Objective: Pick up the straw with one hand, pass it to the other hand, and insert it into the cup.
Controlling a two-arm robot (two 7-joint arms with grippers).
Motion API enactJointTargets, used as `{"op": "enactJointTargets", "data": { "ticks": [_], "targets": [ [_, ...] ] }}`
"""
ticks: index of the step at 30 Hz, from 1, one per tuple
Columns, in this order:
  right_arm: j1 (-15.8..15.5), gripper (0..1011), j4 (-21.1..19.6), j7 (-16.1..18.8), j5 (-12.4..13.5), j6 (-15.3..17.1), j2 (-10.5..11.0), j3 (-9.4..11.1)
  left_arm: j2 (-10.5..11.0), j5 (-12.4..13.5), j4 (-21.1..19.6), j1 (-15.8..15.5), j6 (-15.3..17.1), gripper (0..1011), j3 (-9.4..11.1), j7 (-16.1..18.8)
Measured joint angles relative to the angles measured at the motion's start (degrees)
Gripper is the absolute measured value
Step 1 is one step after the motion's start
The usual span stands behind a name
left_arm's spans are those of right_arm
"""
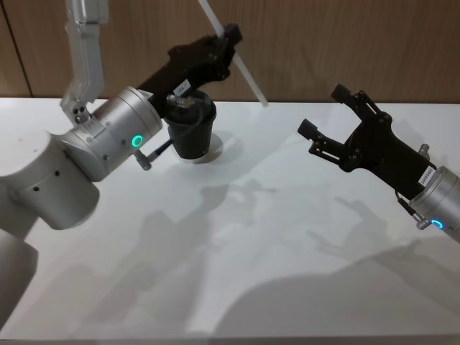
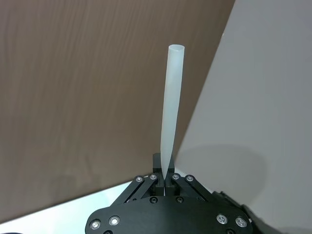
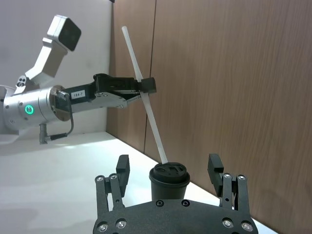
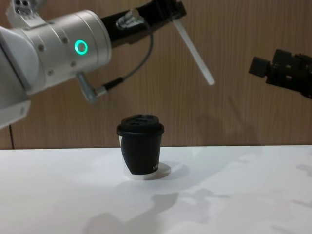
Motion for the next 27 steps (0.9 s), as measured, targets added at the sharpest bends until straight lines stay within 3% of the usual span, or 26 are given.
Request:
{"op": "enactJointTargets", "data": {
  "ticks": [17, 27],
  "targets": [
    [0.0, 1001, 0.0, 0.0, 0.0, 0.0, 0.0, 0.0, 5.8, 12.3, -7.2, -0.2, 3.0, 8, 0.7, 9.4],
    [0.0, 1001, 0.0, 0.0, 0.0, 0.0, 0.0, 0.0, 7.7, 19.7, -8.2, -0.8, 4.4, 8, 1.8, 14.3]
  ]
}}
